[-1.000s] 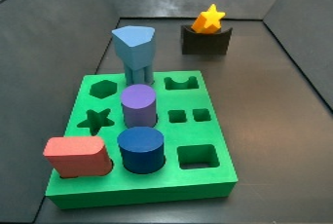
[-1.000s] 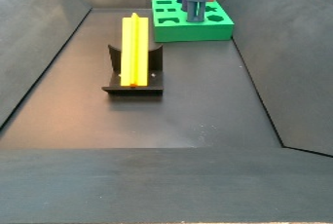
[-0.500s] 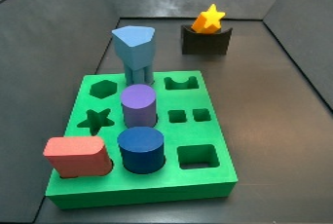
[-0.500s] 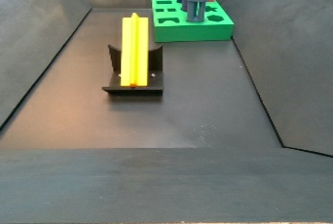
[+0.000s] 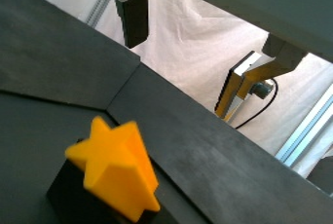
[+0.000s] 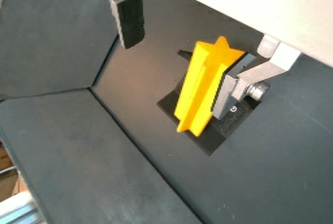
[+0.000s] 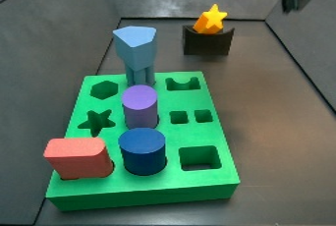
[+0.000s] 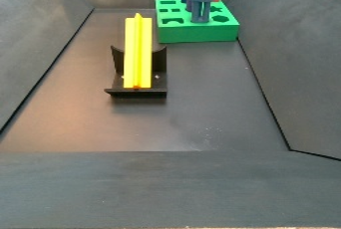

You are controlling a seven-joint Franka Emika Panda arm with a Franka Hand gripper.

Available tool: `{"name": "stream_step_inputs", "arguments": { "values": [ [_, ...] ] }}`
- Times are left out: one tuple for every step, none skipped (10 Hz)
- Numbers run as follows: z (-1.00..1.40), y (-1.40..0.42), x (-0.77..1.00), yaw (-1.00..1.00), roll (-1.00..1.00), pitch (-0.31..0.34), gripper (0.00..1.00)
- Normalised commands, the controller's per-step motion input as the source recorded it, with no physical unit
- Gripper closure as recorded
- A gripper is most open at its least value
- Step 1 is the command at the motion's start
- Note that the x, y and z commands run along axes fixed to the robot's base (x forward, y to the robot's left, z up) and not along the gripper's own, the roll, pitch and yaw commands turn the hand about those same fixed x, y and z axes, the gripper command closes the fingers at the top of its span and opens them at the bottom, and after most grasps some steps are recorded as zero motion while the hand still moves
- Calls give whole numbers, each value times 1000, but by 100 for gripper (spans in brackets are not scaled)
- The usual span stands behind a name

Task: Pick up the star object. Move up. Place the star object on the fixture. Regrasp the star object. Move to above the board. Insert the star object.
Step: Regrasp the star object.

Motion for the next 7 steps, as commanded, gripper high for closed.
{"name": "stream_step_inputs", "arguments": {
  "values": [
    [-1000, 23, 59, -1, 97, -118, 0],
    [-1000, 21, 64, -28, 69, -108, 0],
    [-1000, 20, 68, -38, 57, -101, 0],
    [-1000, 21, 71, -50, 47, -76, 0],
    [-881, 12, 69, -57, 45, -53, 0],
    [-710, 6, 61, -54, 46, -32, 0],
    [-547, 4, 62, -45, 44, -16, 0]
  ]
}}
